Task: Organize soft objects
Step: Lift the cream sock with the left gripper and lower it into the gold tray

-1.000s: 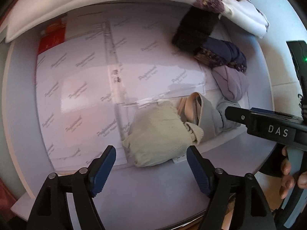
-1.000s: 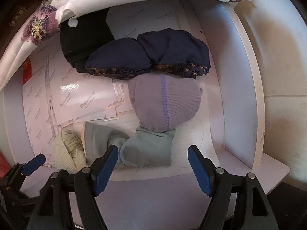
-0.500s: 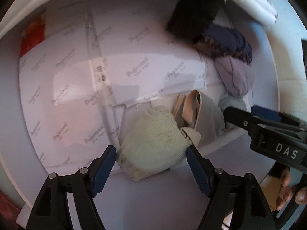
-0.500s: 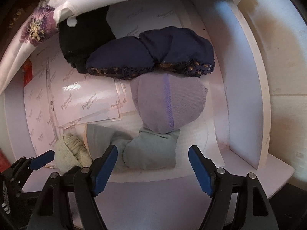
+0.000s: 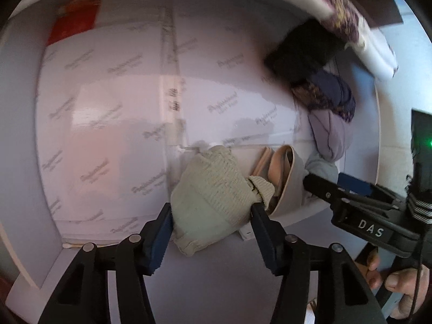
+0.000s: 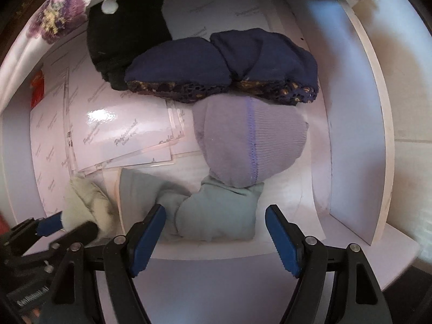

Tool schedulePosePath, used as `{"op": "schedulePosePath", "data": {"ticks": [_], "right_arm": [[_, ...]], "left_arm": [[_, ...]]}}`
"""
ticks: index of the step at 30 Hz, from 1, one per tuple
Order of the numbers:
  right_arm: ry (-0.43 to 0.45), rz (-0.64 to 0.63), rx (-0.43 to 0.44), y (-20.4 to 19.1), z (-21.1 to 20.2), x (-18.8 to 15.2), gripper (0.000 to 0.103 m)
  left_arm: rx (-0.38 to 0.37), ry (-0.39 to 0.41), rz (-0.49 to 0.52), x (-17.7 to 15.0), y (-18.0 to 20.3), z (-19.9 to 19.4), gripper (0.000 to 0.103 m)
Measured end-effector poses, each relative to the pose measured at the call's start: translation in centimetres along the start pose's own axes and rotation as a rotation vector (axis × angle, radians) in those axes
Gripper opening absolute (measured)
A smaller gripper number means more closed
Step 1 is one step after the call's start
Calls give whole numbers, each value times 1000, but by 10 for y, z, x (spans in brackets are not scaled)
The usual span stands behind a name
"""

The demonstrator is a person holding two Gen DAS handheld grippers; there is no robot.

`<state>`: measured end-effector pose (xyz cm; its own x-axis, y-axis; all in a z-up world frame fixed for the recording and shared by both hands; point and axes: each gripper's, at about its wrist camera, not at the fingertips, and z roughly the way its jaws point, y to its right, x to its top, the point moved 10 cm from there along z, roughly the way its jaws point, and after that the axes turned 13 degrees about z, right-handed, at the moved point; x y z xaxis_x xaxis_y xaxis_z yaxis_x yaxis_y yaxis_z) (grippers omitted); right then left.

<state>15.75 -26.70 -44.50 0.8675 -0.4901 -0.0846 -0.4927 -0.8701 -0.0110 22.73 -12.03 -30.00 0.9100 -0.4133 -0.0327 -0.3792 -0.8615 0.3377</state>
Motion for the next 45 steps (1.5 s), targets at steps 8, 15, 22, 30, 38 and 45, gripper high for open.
{"op": "schedulePosePath", "data": {"ticks": [8,15,22,30,38,45], "right_arm": [[-8,-38,0,-21,9,-9,75],[-2,-53,-7,-27,13,-14,75],[6,-73,-20,-31,16,-14,75],[17,-86,-28,-34,11,-15,74],[38,-130,-58,-45,11,-16,74],[31,-125,-47,-48,13,-17,74]], "left_arm": [[45,168,8,10,-6,-48,58],[164,347,36,22,-8,-102,58],[245,481,38,21,-11,-155,58],[268,597,36,33,-7,-204,58],[199,701,-17,88,-14,-259,58],[208,682,-49,148,-30,-256,58]]}}
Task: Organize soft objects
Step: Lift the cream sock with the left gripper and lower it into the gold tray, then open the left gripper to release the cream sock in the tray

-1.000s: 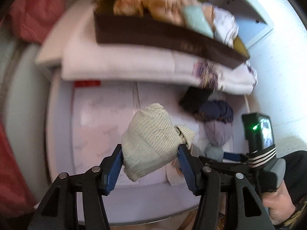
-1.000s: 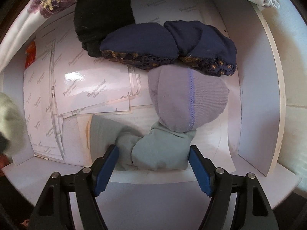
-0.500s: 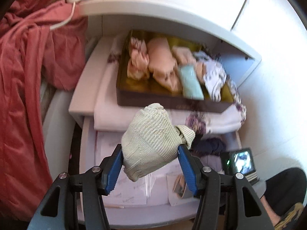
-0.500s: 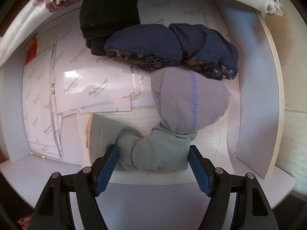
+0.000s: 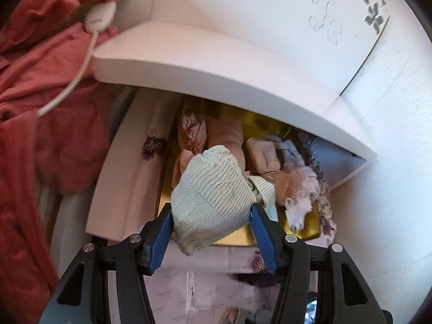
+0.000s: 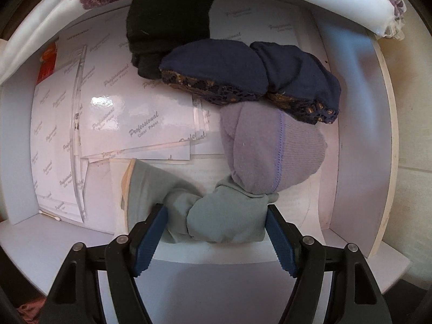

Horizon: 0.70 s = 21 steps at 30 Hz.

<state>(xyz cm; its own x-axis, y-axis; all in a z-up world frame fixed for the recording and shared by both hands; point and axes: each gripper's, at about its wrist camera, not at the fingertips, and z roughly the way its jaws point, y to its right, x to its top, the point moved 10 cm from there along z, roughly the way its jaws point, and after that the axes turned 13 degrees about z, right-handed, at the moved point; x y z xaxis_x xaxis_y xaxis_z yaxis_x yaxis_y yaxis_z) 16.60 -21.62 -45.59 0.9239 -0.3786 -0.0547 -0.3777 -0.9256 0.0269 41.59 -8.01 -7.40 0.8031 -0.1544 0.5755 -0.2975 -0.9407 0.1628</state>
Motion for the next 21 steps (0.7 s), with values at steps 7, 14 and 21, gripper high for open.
{"op": "schedulePosePath", "data": {"ticks": [7,14,21], "right_arm": [[-11,-9,18,0,0,2,75],[-17,-7,19,1,0,2,75],[-16,-9,20,2,0,2,75]], "left_arm": [[44,-108,18,-11,-10,56,58],[40,-160,9,-28,-14,79,62],[29,-125,-9,-41,-10,63,64]]}}
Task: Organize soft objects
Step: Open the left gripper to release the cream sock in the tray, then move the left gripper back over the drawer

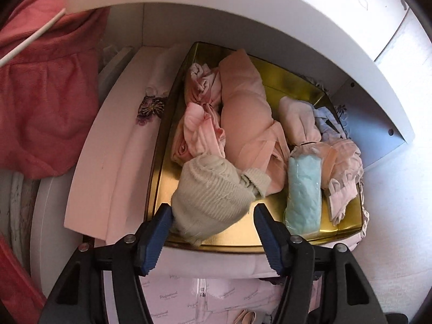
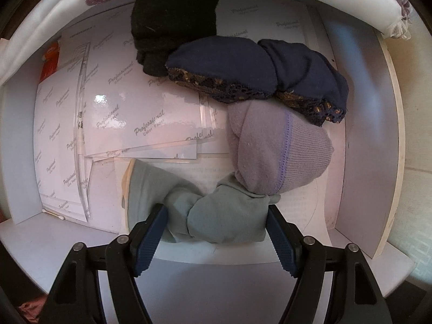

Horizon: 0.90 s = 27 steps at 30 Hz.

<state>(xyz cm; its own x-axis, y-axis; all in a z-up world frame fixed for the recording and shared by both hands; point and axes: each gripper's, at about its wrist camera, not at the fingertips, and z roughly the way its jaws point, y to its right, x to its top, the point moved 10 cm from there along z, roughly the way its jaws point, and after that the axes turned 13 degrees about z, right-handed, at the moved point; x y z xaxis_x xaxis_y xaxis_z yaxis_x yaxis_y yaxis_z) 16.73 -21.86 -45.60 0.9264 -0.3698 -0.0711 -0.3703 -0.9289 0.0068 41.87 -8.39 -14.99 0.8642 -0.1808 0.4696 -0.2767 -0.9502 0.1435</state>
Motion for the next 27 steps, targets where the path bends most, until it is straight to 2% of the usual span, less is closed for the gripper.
{"op": "schedulePosePath", "data": {"ticks": [4,12,17,27], "right_arm": [[1,-1,-1,0,0,0,75],[6,-8,-8,1,2,-1,75],[11,-11,-12,-2,3,-2,75],[20,-20,-18,-7,4,-3,75]], "left_arm": [[5,37,-3,-6,3,-15,68],[31,104,-16,-19,1,-52,68],[35,123,-38,-38,2,-75,68],[66,52,-43,-96,-2,-82,68]]}}
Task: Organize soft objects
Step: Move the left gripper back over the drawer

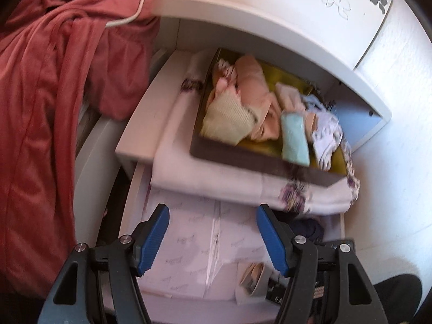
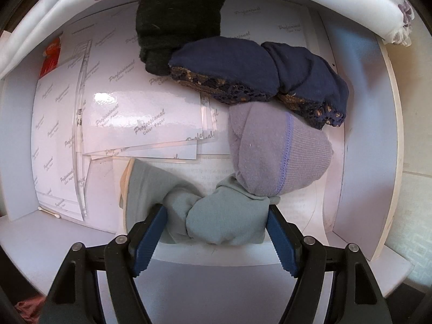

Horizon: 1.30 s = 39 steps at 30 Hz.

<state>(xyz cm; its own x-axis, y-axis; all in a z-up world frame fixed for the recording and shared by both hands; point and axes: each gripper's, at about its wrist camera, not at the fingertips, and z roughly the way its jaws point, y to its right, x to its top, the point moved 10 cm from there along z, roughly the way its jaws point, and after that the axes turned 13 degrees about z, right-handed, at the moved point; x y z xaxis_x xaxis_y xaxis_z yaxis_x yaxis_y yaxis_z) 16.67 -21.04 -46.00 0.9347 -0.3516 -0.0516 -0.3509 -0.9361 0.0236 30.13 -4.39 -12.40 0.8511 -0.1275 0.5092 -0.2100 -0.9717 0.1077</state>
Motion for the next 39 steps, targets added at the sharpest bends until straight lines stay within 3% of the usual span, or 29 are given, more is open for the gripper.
{"op": "schedulePosePath", "data": {"ticks": [18,26,34,39], "right_arm": [[6,-7,5,3,-2,0,77],[18,4,11,9,-10,4,79],[70,33,44,16,-36,20,79],[161,109,77,32,-63,48,79]], "left_arm": [[17,-144,43,-54,-1,38,68],[19,-285,59,-86,1,66,68],[25,-358,71,-102,2,78,68],[5,-367,37,-104,1,79,68]]}}
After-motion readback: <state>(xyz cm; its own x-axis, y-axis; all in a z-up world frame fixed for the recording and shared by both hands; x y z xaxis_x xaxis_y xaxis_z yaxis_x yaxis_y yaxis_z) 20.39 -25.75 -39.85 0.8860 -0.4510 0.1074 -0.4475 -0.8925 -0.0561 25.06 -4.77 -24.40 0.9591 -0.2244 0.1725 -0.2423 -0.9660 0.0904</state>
